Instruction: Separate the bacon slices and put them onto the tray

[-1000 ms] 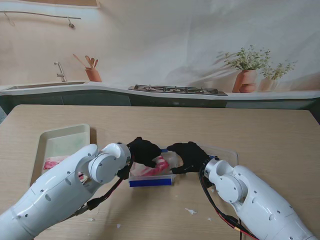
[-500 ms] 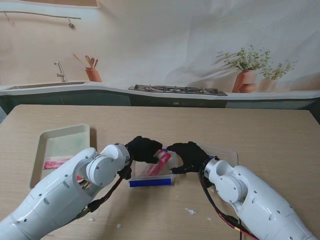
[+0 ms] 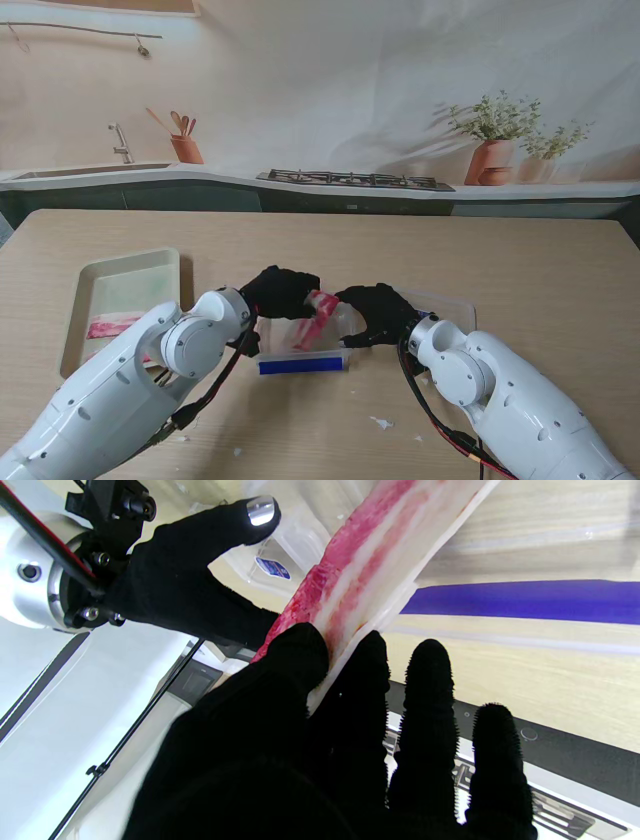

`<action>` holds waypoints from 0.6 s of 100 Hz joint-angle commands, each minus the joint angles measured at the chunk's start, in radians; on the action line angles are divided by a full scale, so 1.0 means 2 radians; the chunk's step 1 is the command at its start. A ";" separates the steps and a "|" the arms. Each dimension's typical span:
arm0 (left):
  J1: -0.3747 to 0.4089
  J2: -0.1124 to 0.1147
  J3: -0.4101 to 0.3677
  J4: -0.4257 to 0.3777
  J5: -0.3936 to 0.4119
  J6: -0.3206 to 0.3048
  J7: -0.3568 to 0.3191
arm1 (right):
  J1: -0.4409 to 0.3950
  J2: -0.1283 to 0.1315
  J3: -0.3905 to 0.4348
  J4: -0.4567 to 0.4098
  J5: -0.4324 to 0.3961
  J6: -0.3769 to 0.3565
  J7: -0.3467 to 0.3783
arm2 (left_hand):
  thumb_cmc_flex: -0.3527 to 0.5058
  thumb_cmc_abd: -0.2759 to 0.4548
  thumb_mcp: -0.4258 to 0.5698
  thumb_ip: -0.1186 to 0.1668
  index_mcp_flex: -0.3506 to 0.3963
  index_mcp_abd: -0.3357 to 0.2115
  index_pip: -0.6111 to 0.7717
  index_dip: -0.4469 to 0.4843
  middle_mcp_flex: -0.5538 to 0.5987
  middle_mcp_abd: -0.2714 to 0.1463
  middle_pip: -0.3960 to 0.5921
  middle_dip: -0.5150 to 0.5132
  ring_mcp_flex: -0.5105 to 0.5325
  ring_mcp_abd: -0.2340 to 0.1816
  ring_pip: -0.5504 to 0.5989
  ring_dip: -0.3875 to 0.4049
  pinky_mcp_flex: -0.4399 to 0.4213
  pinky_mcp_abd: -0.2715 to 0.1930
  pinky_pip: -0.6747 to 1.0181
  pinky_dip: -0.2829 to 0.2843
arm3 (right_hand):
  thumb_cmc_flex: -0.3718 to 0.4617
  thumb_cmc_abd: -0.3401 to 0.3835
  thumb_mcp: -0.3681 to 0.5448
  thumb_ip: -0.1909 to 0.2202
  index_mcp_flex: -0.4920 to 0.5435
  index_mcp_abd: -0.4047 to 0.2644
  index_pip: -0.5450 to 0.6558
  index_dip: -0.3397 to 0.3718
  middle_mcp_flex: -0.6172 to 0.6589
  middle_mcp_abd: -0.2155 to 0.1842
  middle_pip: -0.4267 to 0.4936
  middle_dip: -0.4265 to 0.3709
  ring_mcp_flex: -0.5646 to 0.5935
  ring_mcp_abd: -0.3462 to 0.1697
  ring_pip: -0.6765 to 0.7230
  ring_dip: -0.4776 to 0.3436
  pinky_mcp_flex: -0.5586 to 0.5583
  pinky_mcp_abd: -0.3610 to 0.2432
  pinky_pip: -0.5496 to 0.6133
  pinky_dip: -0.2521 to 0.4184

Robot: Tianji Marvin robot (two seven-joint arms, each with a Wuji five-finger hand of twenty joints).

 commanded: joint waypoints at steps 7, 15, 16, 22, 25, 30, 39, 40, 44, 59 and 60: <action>0.013 0.001 -0.018 -0.021 0.006 -0.009 0.000 | -0.003 -0.003 -0.001 -0.001 0.000 -0.001 0.007 | 0.025 0.006 0.032 -0.021 -0.006 -0.009 0.033 0.014 0.009 -0.001 0.018 0.013 0.011 0.004 0.014 0.017 0.001 -0.006 0.027 0.009 | 0.003 0.000 0.002 -0.001 -0.006 0.002 -0.004 -0.003 -0.002 -0.008 0.005 0.001 -0.014 -0.012 0.000 0.001 -0.003 0.002 -0.002 0.010; 0.020 0.003 -0.032 -0.029 0.013 -0.016 -0.002 | -0.004 -0.003 0.000 -0.001 0.000 -0.001 0.007 | 0.023 0.008 0.034 -0.024 -0.008 -0.011 0.034 0.018 0.008 -0.002 0.021 0.018 0.011 0.003 0.017 0.020 0.001 -0.009 0.028 0.010 | 0.003 0.001 0.002 -0.001 -0.006 0.002 -0.004 -0.003 -0.002 -0.008 0.005 0.001 -0.014 -0.012 -0.001 0.001 -0.003 0.002 -0.002 0.010; 0.021 0.003 -0.034 -0.030 0.014 -0.017 -0.002 | -0.004 -0.003 0.000 -0.001 0.000 -0.001 0.007 | 0.023 0.008 0.034 -0.024 -0.007 -0.011 0.034 0.019 0.008 -0.001 0.021 0.018 0.011 0.004 0.018 0.020 0.001 -0.009 0.028 0.010 | 0.002 0.001 0.002 -0.002 -0.006 0.002 -0.004 -0.003 -0.002 -0.008 0.005 0.001 -0.014 -0.013 0.000 0.001 -0.003 0.002 -0.002 0.010; 0.028 0.004 -0.047 -0.036 0.020 -0.022 -0.001 | -0.004 -0.003 0.000 -0.001 0.000 -0.001 0.007 | 0.023 0.007 0.035 -0.025 -0.007 -0.011 0.034 0.020 0.008 -0.002 0.022 0.019 0.011 0.003 0.018 0.021 0.001 -0.009 0.028 0.010 | 0.003 0.000 0.002 -0.001 -0.006 0.002 -0.004 -0.003 -0.002 -0.008 0.005 0.001 -0.014 -0.013 -0.001 0.001 -0.003 0.002 -0.002 0.010; 0.032 0.004 -0.054 -0.039 0.022 -0.024 -0.001 | -0.004 -0.003 0.000 -0.001 0.000 -0.001 0.007 | 0.023 0.007 0.036 -0.025 -0.007 -0.011 0.034 0.021 0.009 -0.001 0.022 0.019 0.011 0.004 0.018 0.021 0.001 -0.009 0.028 0.010 | 0.003 0.001 0.002 -0.001 -0.006 0.002 -0.004 -0.003 -0.002 -0.008 0.005 0.001 -0.014 -0.013 -0.001 0.001 -0.003 0.002 -0.002 0.010; 0.037 0.005 -0.066 -0.045 0.025 -0.028 -0.001 | -0.004 -0.003 0.000 -0.001 0.000 -0.001 0.007 | 0.023 0.007 0.036 -0.025 -0.007 -0.012 0.034 0.022 0.009 -0.002 0.021 0.020 0.010 0.004 0.018 0.022 0.001 -0.009 0.028 0.010 | 0.003 0.001 0.002 -0.001 -0.006 0.003 -0.004 -0.003 -0.002 -0.008 0.005 0.001 -0.014 -0.012 -0.001 0.001 -0.003 0.002 -0.002 0.010; 0.046 0.006 -0.087 -0.053 0.030 -0.036 -0.002 | -0.003 -0.003 -0.001 -0.001 0.000 -0.001 0.008 | 0.022 0.008 0.037 -0.026 -0.008 -0.012 0.034 0.024 0.009 -0.002 0.023 0.022 0.012 0.003 0.020 0.024 0.002 -0.009 0.029 0.010 | 0.002 0.000 0.002 -0.002 -0.006 0.002 -0.004 -0.003 -0.002 -0.008 0.005 0.001 -0.014 -0.012 -0.001 0.001 -0.003 0.002 -0.002 0.010; 0.047 0.007 -0.090 -0.054 0.030 -0.037 -0.003 | -0.003 -0.003 -0.001 -0.001 0.000 -0.001 0.008 | 0.021 0.008 0.037 -0.026 -0.008 -0.012 0.035 0.025 0.009 -0.002 0.024 0.023 0.013 0.004 0.020 0.024 0.002 -0.009 0.029 0.010 | 0.003 0.001 0.002 -0.001 -0.006 0.002 -0.004 -0.003 -0.002 -0.008 0.005 0.001 -0.014 -0.012 -0.001 0.001 -0.003 0.002 -0.002 0.010; 0.051 0.008 -0.100 -0.058 0.032 -0.040 -0.006 | -0.003 -0.002 -0.001 -0.001 0.000 0.000 0.008 | 0.021 0.010 0.036 -0.027 -0.010 -0.013 0.035 0.028 0.006 -0.002 0.027 0.026 0.012 0.004 0.026 0.029 0.002 -0.011 0.029 0.011 | 0.003 0.000 0.002 -0.001 -0.006 0.002 -0.004 -0.003 -0.002 -0.008 0.005 0.001 -0.014 -0.012 -0.001 0.001 -0.003 0.002 -0.002 0.010; 0.068 0.011 -0.143 -0.070 0.047 -0.056 -0.010 | -0.002 -0.003 -0.002 0.000 0.000 0.000 0.009 | 0.022 0.010 0.035 -0.027 -0.010 -0.013 0.036 0.031 0.005 -0.002 0.029 0.029 0.009 0.005 0.027 0.033 0.000 -0.014 0.028 0.011 | 0.003 0.001 0.002 -0.001 -0.006 0.002 -0.004 -0.003 -0.002 -0.008 0.005 0.001 -0.014 -0.012 0.000 0.001 -0.002 0.002 -0.001 0.010; 0.070 0.011 -0.147 -0.071 0.048 -0.057 -0.011 | -0.002 -0.003 -0.002 0.000 0.000 0.000 0.009 | 0.023 0.010 0.035 -0.027 -0.010 -0.013 0.036 0.031 0.005 -0.002 0.029 0.029 0.009 0.005 0.027 0.033 0.001 -0.014 0.028 0.011 | 0.002 0.001 0.002 -0.001 -0.006 0.002 -0.004 -0.003 -0.002 -0.008 0.005 0.001 -0.014 -0.012 0.000 0.001 -0.002 0.002 -0.001 0.010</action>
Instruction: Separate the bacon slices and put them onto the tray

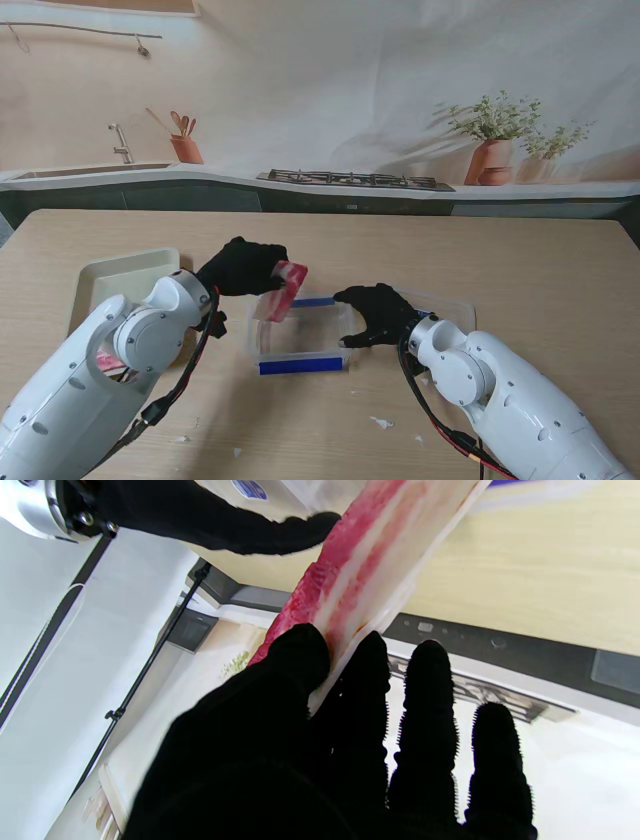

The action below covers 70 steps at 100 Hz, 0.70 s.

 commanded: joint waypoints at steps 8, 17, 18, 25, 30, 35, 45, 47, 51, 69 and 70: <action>0.017 0.009 -0.046 -0.019 0.017 -0.013 -0.009 | -0.003 -0.003 -0.002 0.000 0.001 0.001 0.009 | 0.023 0.010 0.026 -0.016 -0.009 -0.015 0.035 0.014 0.005 -0.004 0.025 0.014 0.008 0.004 0.013 0.014 -0.001 -0.014 0.015 0.010 | 0.002 0.000 0.002 -0.001 -0.006 0.002 -0.004 -0.003 -0.002 -0.008 0.005 0.001 -0.014 -0.013 0.000 0.001 -0.002 0.002 -0.001 0.010; 0.027 0.013 -0.078 -0.024 0.032 -0.026 -0.018 | -0.003 -0.002 -0.002 0.000 0.000 0.001 0.010 | 0.022 0.010 0.025 -0.016 -0.008 -0.016 0.034 0.015 0.006 -0.005 0.024 0.014 0.009 0.002 0.011 0.015 -0.001 -0.014 0.015 0.010 | 0.002 0.000 0.002 -0.001 -0.006 0.001 -0.004 -0.003 -0.002 -0.008 0.005 0.001 -0.014 -0.012 0.000 0.001 -0.002 0.002 -0.001 0.010; 0.027 0.013 -0.081 -0.024 0.034 -0.027 -0.019 | -0.003 -0.002 -0.002 0.000 0.000 0.001 0.010 | 0.023 0.009 0.025 -0.016 -0.007 -0.017 0.034 0.015 0.006 -0.004 0.023 0.014 0.009 0.002 0.011 0.015 -0.001 -0.014 0.015 0.010 | 0.002 0.000 0.002 -0.001 -0.006 0.001 -0.004 -0.003 -0.002 -0.008 0.005 0.001 -0.014 -0.012 0.000 0.001 -0.002 0.002 -0.001 0.010; 0.030 0.017 -0.103 -0.024 0.049 -0.037 -0.031 | -0.002 -0.002 -0.003 0.000 0.000 -0.001 0.010 | 0.024 0.011 0.024 -0.016 -0.010 -0.016 0.034 0.018 0.004 -0.006 0.022 0.017 0.007 0.001 0.008 0.016 -0.002 -0.017 0.013 0.009 | 0.003 0.000 0.003 -0.001 -0.006 0.001 -0.004 -0.003 -0.002 -0.008 0.005 0.001 -0.014 -0.013 0.000 0.001 -0.002 0.002 -0.001 0.010; 0.032 0.020 -0.118 -0.024 0.058 -0.043 -0.043 | -0.001 -0.002 -0.003 0.001 0.000 -0.002 0.011 | 0.024 0.014 0.022 -0.015 -0.012 -0.018 0.033 0.018 0.002 -0.007 0.021 0.017 0.005 0.000 0.007 0.016 -0.003 -0.018 0.011 0.008 | 0.002 0.000 0.003 -0.001 -0.006 0.001 -0.004 -0.003 -0.002 -0.008 0.005 0.001 -0.014 -0.012 0.000 0.001 -0.001 0.002 -0.001 0.010; 0.034 0.022 -0.130 -0.021 0.071 -0.052 -0.049 | -0.001 -0.002 -0.004 0.001 0.000 -0.002 0.011 | 0.027 0.012 0.021 -0.015 -0.010 -0.019 0.033 0.019 0.004 -0.006 0.020 0.017 0.005 0.001 0.006 0.016 -0.003 -0.018 0.010 0.007 | 0.002 0.000 0.003 -0.001 -0.006 0.001 -0.004 -0.003 -0.002 -0.008 0.005 0.001 -0.014 -0.012 0.000 0.001 -0.002 0.002 -0.001 0.010; 0.036 0.028 -0.152 -0.016 0.106 -0.072 -0.067 | 0.000 -0.002 -0.005 0.001 0.000 -0.002 0.011 | 0.026 0.013 0.018 -0.014 -0.007 -0.026 0.031 0.018 0.005 -0.011 0.015 0.017 0.005 -0.002 0.002 0.015 0.000 -0.022 0.009 0.006 | 0.002 -0.001 0.003 -0.001 -0.006 0.001 -0.004 -0.003 -0.002 -0.008 0.005 0.001 -0.014 -0.013 0.000 0.001 -0.002 0.002 -0.001 0.010; 0.036 0.029 -0.156 -0.014 0.114 -0.077 -0.071 | 0.000 -0.002 -0.005 0.001 0.001 -0.002 0.011 | 0.025 0.015 0.017 -0.014 -0.009 -0.028 0.031 0.018 0.004 -0.012 0.014 0.018 0.004 -0.005 0.000 0.014 0.000 -0.025 0.008 0.006 | 0.002 0.000 0.003 -0.001 -0.006 0.001 -0.004 -0.003 -0.002 -0.008 0.005 0.001 -0.014 -0.013 0.000 0.001 -0.002 0.002 -0.001 0.010; 0.037 0.031 -0.163 -0.010 0.131 -0.086 -0.075 | 0.001 -0.002 -0.006 0.001 0.001 -0.002 0.011 | 0.024 0.015 0.016 -0.014 -0.009 -0.031 0.031 0.020 0.004 -0.014 0.013 0.019 0.003 -0.008 -0.001 0.014 0.001 -0.028 0.008 0.006 | 0.002 0.000 0.003 -0.001 -0.006 0.001 -0.004 -0.003 -0.002 -0.008 0.005 0.001 -0.014 -0.013 -0.001 0.001 -0.002 0.002 -0.002 0.010; 0.032 0.037 -0.184 0.014 0.173 -0.108 -0.090 | 0.003 -0.002 -0.011 0.003 0.002 0.000 0.013 | 0.025 0.014 0.016 -0.014 -0.009 -0.037 0.031 0.021 0.004 -0.016 0.009 0.022 0.002 -0.010 -0.003 0.012 0.001 -0.032 0.007 0.005 | 0.001 0.000 0.003 -0.002 -0.006 0.001 -0.004 -0.003 -0.002 -0.008 0.005 0.001 -0.014 -0.012 -0.001 0.001 -0.002 0.002 -0.002 0.010; 0.031 0.038 -0.185 0.015 0.174 -0.108 -0.092 | 0.003 -0.002 -0.011 0.003 0.002 0.000 0.013 | 0.025 0.014 0.016 -0.014 -0.009 -0.038 0.031 0.021 0.004 -0.016 0.009 0.023 0.001 -0.010 -0.003 0.012 0.001 -0.032 0.007 0.005 | 0.001 0.000 0.003 -0.002 -0.006 0.001 -0.004 -0.003 -0.002 -0.008 0.005 0.001 -0.014 -0.012 -0.001 0.001 -0.002 0.002 -0.002 0.010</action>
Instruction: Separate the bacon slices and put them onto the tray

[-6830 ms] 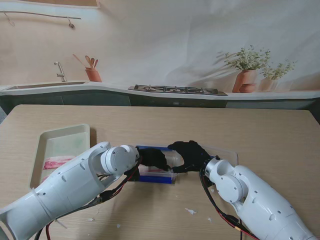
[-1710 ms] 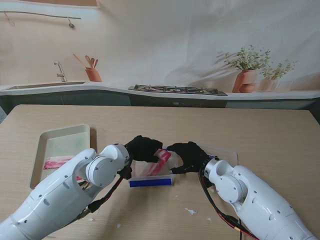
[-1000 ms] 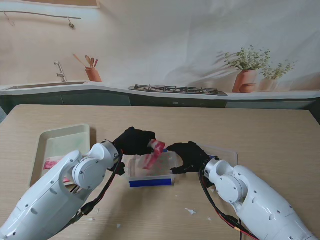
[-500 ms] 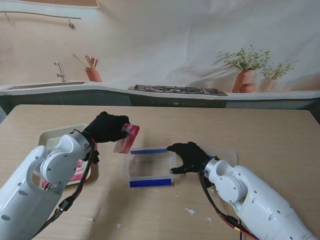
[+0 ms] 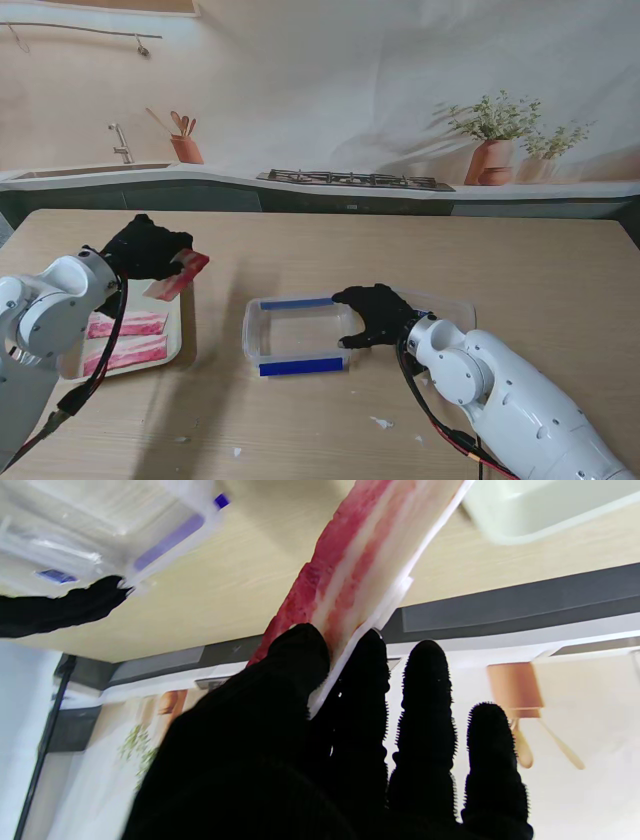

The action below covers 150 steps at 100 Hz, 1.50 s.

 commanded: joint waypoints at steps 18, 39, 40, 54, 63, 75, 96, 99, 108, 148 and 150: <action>-0.015 0.015 -0.014 0.043 0.046 -0.018 -0.041 | 0.000 -0.003 -0.006 0.003 0.001 -0.003 0.008 | 0.026 0.017 0.014 -0.014 -0.009 -0.043 0.033 0.020 -0.001 -0.018 0.008 0.028 -0.007 -0.006 0.002 0.012 -0.003 -0.016 0.007 0.005 | 0.000 0.001 0.002 -0.002 -0.006 0.000 -0.004 -0.003 0.001 -0.014 0.005 0.001 -0.014 -0.013 -0.001 0.001 -0.003 0.002 -0.002 0.010; -0.028 0.020 -0.012 0.080 0.105 -0.045 -0.028 | 0.001 -0.003 -0.007 0.005 0.001 -0.005 0.007 | 0.027 0.017 0.011 -0.014 -0.009 -0.051 0.034 0.022 -0.002 -0.022 0.004 0.032 -0.010 -0.010 0.002 0.013 -0.005 -0.021 0.008 0.006 | 0.001 0.000 0.001 -0.002 -0.007 0.000 -0.004 -0.003 0.001 -0.014 0.005 0.001 -0.014 -0.013 0.000 0.001 -0.003 0.002 -0.002 0.010; -0.029 0.020 -0.012 0.081 0.108 -0.046 -0.027 | 0.001 -0.003 -0.007 0.005 0.001 -0.005 0.007 | 0.027 0.018 0.012 -0.014 -0.009 -0.053 0.034 0.022 -0.002 -0.023 0.004 0.032 -0.010 -0.010 0.002 0.013 -0.005 -0.021 0.008 0.006 | 0.001 0.001 0.002 -0.001 -0.007 0.000 -0.004 -0.003 0.001 -0.014 0.005 0.001 -0.014 -0.013 0.000 0.001 -0.003 0.002 -0.002 0.010; -0.043 0.024 -0.002 0.106 0.142 -0.065 -0.018 | 0.002 -0.003 -0.009 0.005 0.000 -0.004 0.008 | 0.023 0.019 0.010 -0.015 -0.011 -0.068 0.036 0.027 -0.006 -0.030 0.003 0.039 -0.018 -0.019 0.004 0.015 -0.007 -0.029 0.012 0.007 | 0.000 0.001 0.001 -0.001 -0.006 0.000 -0.004 -0.003 0.001 -0.014 0.005 0.001 -0.014 -0.013 0.000 0.001 -0.003 0.002 -0.002 0.010; -0.054 0.027 0.007 0.123 0.169 -0.076 -0.009 | 0.002 -0.003 -0.010 0.005 0.000 -0.003 0.010 | 0.019 0.021 0.010 -0.016 -0.013 -0.078 0.037 0.029 -0.009 -0.036 0.002 0.040 -0.021 -0.026 0.004 0.015 -0.009 -0.035 0.015 0.009 | 0.000 0.001 0.001 -0.001 -0.006 0.000 -0.004 -0.003 0.001 -0.014 0.005 0.001 -0.014 -0.013 0.000 0.001 -0.002 0.002 -0.002 0.010; -0.067 0.031 0.022 0.144 0.188 -0.083 -0.001 | 0.003 -0.003 -0.011 0.005 0.000 -0.001 0.011 | 0.017 0.018 0.012 -0.016 -0.011 -0.086 0.037 0.029 -0.013 -0.040 0.001 0.040 -0.030 -0.030 0.003 0.015 -0.013 -0.041 0.016 0.009 | 0.000 0.001 0.001 -0.001 -0.007 -0.001 -0.004 -0.003 0.001 -0.014 0.005 0.001 -0.014 -0.014 -0.001 0.001 -0.003 0.002 -0.002 0.010; -0.090 0.039 0.053 0.177 0.235 -0.101 0.014 | 0.004 -0.002 -0.015 0.005 0.000 0.002 0.013 | 0.011 0.021 0.013 -0.018 -0.016 -0.104 0.038 0.031 -0.021 -0.052 -0.001 0.040 -0.040 -0.045 0.000 0.010 -0.018 -0.056 0.020 0.010 | 0.000 0.002 0.001 -0.001 -0.007 0.000 -0.004 -0.003 0.001 -0.014 0.005 0.001 -0.014 -0.013 -0.001 0.001 -0.003 0.002 -0.002 0.010; -0.092 0.040 0.058 0.181 0.240 -0.101 0.016 | 0.004 -0.002 -0.015 0.006 0.000 0.002 0.013 | 0.010 0.022 0.013 -0.018 -0.016 -0.104 0.038 0.031 -0.022 -0.052 -0.001 0.039 -0.041 -0.046 0.000 0.009 -0.018 -0.056 0.020 0.010 | 0.000 0.001 0.001 -0.001 -0.007 0.000 -0.004 -0.003 0.001 -0.014 0.005 0.001 -0.014 -0.013 -0.001 0.001 -0.003 0.002 -0.002 0.010; -0.101 0.043 0.072 0.194 0.256 -0.103 0.024 | 0.006 -0.002 -0.017 0.006 0.001 0.003 0.014 | 0.009 0.023 0.012 -0.019 -0.017 -0.108 0.038 0.030 -0.023 -0.055 -0.001 0.038 -0.041 -0.048 0.000 0.008 -0.017 -0.056 0.021 0.011 | 0.000 0.001 0.001 -0.001 -0.007 0.000 -0.004 -0.003 0.001 -0.014 0.005 0.001 -0.013 -0.013 -0.001 0.001 -0.002 0.002 -0.002 0.010; -0.144 0.060 0.149 0.244 0.318 -0.105 0.096 | 0.005 -0.002 -0.016 0.006 0.001 0.004 0.014 | -0.002 0.022 0.016 -0.022 -0.021 -0.126 0.044 0.026 -0.028 -0.068 0.000 0.026 -0.042 -0.061 -0.004 -0.003 -0.013 -0.058 0.031 0.015 | 0.000 0.002 0.001 -0.001 -0.007 0.000 -0.003 -0.003 0.001 -0.014 0.004 0.001 -0.014 -0.013 -0.001 0.001 -0.002 0.002 -0.002 0.010; -0.147 0.061 0.153 0.246 0.321 -0.104 0.100 | 0.005 -0.002 -0.016 0.006 0.001 0.004 0.014 | -0.004 0.021 0.017 -0.022 -0.020 -0.130 0.044 0.024 -0.027 -0.070 0.000 0.024 -0.040 -0.063 -0.004 -0.005 -0.011 -0.058 0.033 0.016 | 0.001 0.002 0.001 -0.001 -0.007 0.000 -0.003 -0.003 0.001 -0.014 0.004 0.001 -0.014 -0.013 -0.001 0.001 -0.002 0.002 -0.002 0.010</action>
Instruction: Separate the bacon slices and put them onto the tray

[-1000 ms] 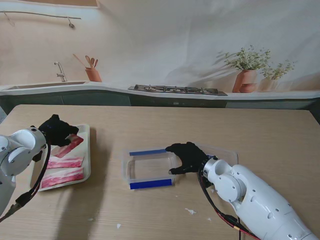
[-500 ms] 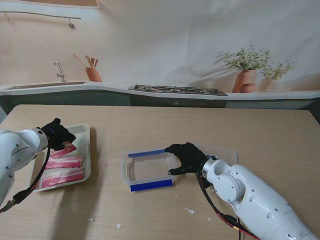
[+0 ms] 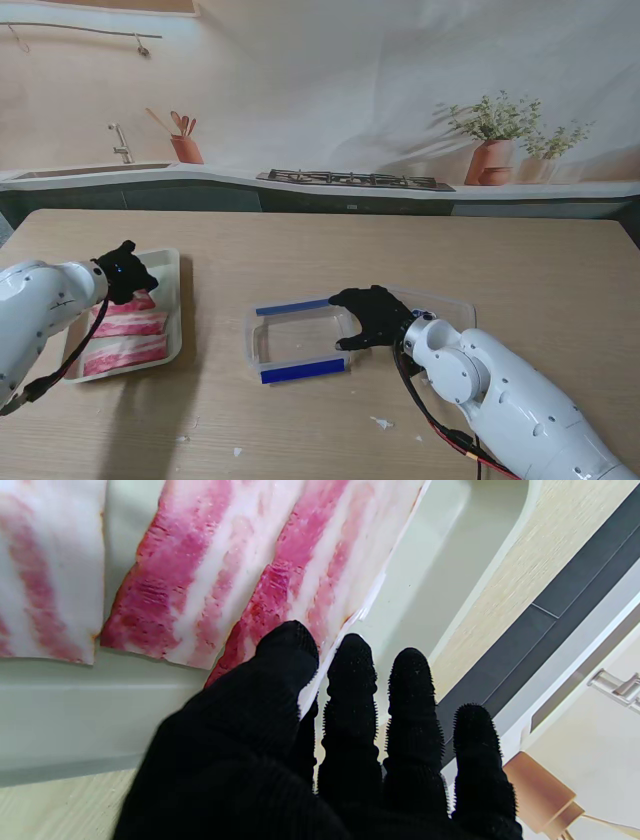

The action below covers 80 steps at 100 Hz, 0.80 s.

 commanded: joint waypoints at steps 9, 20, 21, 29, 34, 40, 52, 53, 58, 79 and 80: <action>-0.018 0.004 0.026 0.017 0.005 0.006 0.012 | -0.005 -0.003 -0.002 0.001 -0.001 0.002 0.010 | 0.009 0.019 0.031 -0.015 -0.003 -0.037 0.044 0.000 -0.002 -0.026 0.008 -0.014 -0.003 -0.008 -0.003 -0.010 -0.003 -0.004 0.022 0.011 | 0.000 0.001 -0.001 -0.001 -0.007 0.000 -0.004 -0.003 0.005 -0.014 0.005 0.001 -0.013 -0.013 0.000 0.001 -0.002 0.002 -0.002 0.010; -0.031 0.009 0.050 0.027 0.021 0.010 0.030 | -0.005 -0.003 -0.003 0.000 0.000 0.003 0.010 | 0.000 0.025 0.024 -0.016 -0.007 -0.053 0.042 -0.007 -0.004 -0.036 0.003 -0.024 -0.001 -0.017 -0.009 -0.018 0.003 -0.006 0.024 0.012 | 0.001 0.002 -0.001 -0.001 -0.007 0.000 -0.004 -0.003 0.005 -0.015 0.005 0.001 -0.014 -0.013 0.000 0.001 -0.003 0.001 -0.002 0.010; -0.032 0.010 0.053 0.028 0.024 0.011 0.035 | -0.005 -0.003 -0.003 0.000 0.000 0.003 0.010 | -0.002 0.025 0.023 -0.016 -0.006 -0.056 0.042 -0.008 -0.002 -0.040 0.002 -0.027 0.002 -0.018 -0.010 -0.020 0.005 -0.006 0.026 0.013 | 0.000 0.002 -0.001 -0.001 -0.007 0.000 -0.004 -0.003 0.005 -0.015 0.005 0.001 -0.014 -0.013 0.000 0.001 -0.003 0.001 -0.002 0.010; -0.039 0.015 0.071 0.037 0.036 0.024 0.060 | -0.005 -0.003 -0.003 0.000 0.000 0.003 0.010 | -0.022 0.015 0.042 -0.018 -0.001 -0.059 0.039 -0.023 0.006 -0.044 -0.004 -0.043 0.013 -0.018 -0.014 -0.034 0.014 0.001 0.031 0.017 | 0.000 0.002 -0.001 -0.001 -0.007 0.000 -0.004 -0.003 0.005 -0.014 0.006 0.001 -0.013 -0.013 0.000 0.001 -0.003 0.001 -0.002 0.010; -0.039 0.015 0.077 0.040 0.037 0.038 0.069 | -0.005 -0.003 -0.002 0.000 0.000 0.003 0.010 | -0.020 0.014 0.040 -0.016 -0.002 -0.045 0.033 -0.039 0.003 -0.040 -0.013 -0.054 0.009 -0.013 -0.019 -0.039 0.012 0.005 0.029 0.016 | 0.000 0.002 -0.001 -0.001 -0.007 0.000 -0.004 -0.003 0.005 -0.014 0.006 0.001 -0.014 -0.013 0.000 0.001 -0.003 0.002 -0.002 0.010; -0.040 0.016 0.084 0.045 0.041 0.050 0.082 | -0.006 -0.003 -0.002 0.000 0.001 0.004 0.009 | -0.009 0.004 0.041 -0.009 -0.012 -0.026 0.011 -0.085 -0.014 -0.034 -0.044 -0.079 -0.003 -0.010 -0.039 -0.055 0.007 0.011 0.026 0.015 | 0.000 0.001 -0.001 -0.001 -0.007 0.000 -0.004 -0.003 0.005 -0.015 0.006 0.001 -0.014 -0.013 0.000 0.001 -0.003 0.002 -0.002 0.010; -0.037 0.018 0.089 0.044 0.053 0.065 0.097 | -0.006 -0.003 -0.001 0.000 0.001 0.004 0.009 | -0.119 0.018 0.142 0.023 -0.038 0.061 -0.148 -0.190 -0.158 -0.006 -0.011 -0.281 -0.053 0.004 -0.090 -0.102 -0.005 0.017 0.019 0.011 | 0.000 0.002 -0.002 -0.001 -0.007 0.000 -0.004 -0.003 0.005 -0.015 0.005 0.001 -0.014 -0.013 0.000 0.001 -0.003 0.002 -0.002 0.010; -0.037 0.019 0.089 0.044 0.055 0.067 0.099 | -0.006 -0.003 -0.001 0.000 0.001 0.004 0.009 | -0.127 0.019 0.149 0.029 -0.040 0.065 -0.159 -0.191 -0.165 -0.004 -0.014 -0.289 -0.056 0.004 -0.092 -0.105 -0.006 0.018 0.019 0.011 | 0.000 0.002 -0.002 -0.001 -0.007 0.000 -0.004 -0.003 0.005 -0.015 0.005 0.001 -0.014 -0.013 0.000 0.001 -0.003 0.001 -0.002 0.010; -0.037 0.020 0.092 0.044 0.061 0.070 0.109 | -0.006 -0.003 -0.001 0.000 0.001 0.003 0.009 | -0.147 0.011 0.166 0.035 -0.046 0.076 -0.193 -0.199 -0.182 0.004 -0.027 -0.312 -0.061 0.005 -0.103 -0.113 -0.004 0.019 0.022 0.012 | 0.000 0.002 -0.002 -0.001 -0.007 0.000 -0.004 -0.003 0.005 -0.015 0.005 0.001 -0.014 -0.013 -0.001 0.001 -0.003 0.001 -0.002 0.010; -0.033 0.021 0.093 0.044 0.071 0.089 0.126 | -0.006 -0.003 0.000 0.000 0.001 0.002 0.008 | -0.185 -0.001 0.169 0.034 -0.116 0.125 -0.301 -0.249 -0.296 0.077 -0.106 -0.389 -0.140 0.035 -0.178 -0.174 -0.020 0.021 0.004 0.002 | 0.001 0.002 -0.002 -0.001 -0.007 0.000 -0.004 -0.003 0.005 -0.015 0.005 0.001 -0.014 -0.013 0.000 0.001 -0.002 0.001 -0.002 0.010; -0.033 0.021 0.092 0.044 0.071 0.090 0.128 | -0.006 -0.003 0.000 0.000 0.001 0.002 0.008 | -0.186 -0.001 0.169 0.034 -0.120 0.126 -0.303 -0.250 -0.301 0.079 -0.107 -0.390 -0.143 0.036 -0.180 -0.175 -0.021 0.021 0.003 0.002 | 0.001 0.002 -0.002 -0.001 -0.007 0.000 -0.004 -0.003 0.005 -0.015 0.005 0.001 -0.014 -0.013 0.000 0.001 -0.002 0.001 -0.002 0.010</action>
